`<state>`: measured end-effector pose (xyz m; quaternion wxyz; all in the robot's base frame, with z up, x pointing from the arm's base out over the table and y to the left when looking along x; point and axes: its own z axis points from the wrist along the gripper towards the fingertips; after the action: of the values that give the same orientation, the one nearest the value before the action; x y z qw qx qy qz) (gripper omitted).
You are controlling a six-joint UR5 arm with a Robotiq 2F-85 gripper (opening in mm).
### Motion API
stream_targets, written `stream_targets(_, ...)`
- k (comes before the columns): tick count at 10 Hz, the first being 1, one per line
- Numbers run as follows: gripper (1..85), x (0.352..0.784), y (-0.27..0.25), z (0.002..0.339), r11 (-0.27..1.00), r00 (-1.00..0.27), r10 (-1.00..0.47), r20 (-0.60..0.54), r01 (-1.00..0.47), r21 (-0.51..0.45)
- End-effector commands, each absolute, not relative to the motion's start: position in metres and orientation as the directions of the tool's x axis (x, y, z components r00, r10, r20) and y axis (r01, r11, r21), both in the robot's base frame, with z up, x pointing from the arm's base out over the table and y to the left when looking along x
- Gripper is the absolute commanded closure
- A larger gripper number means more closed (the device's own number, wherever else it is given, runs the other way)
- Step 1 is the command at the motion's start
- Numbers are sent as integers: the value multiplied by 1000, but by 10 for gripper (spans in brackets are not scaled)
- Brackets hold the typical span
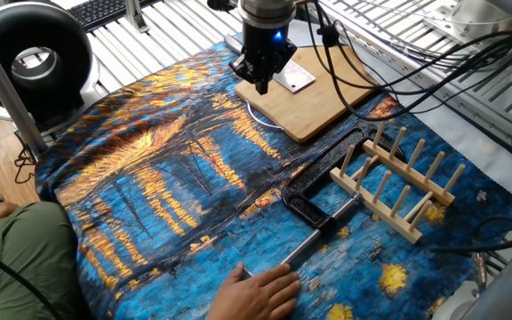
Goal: Put the knife on the knife rack
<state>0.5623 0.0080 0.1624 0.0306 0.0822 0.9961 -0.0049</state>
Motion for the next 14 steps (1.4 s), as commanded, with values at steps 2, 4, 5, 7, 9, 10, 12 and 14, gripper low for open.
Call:
stream_targets(2, 847, 567, 8, 158, 986, -983, 166, -77, 166, 11)
stream_targets(4, 847, 563, 7, 161, 987, -985, 161, -70, 160, 14)
stream_targets(5, 847, 561, 6, 164, 988, -986, 155, -63, 154, 12)
stream_targets(7, 847, 562, 5, 164, 988, -986, 151, -68, 151, 8)
stream_targets(9, 847, 563, 3, 163, 989, -986, 149, -73, 150, 3)
stream_targets(10, 847, 563, 3, 163, 989, -986, 151, -74, 151, 1)
stream_targets(12, 847, 562, 3, 162, 989, -986, 150, -78, 149, 14)
stream_targets(14, 847, 563, 4, 162, 989, -986, 149, -77, 148, 19)
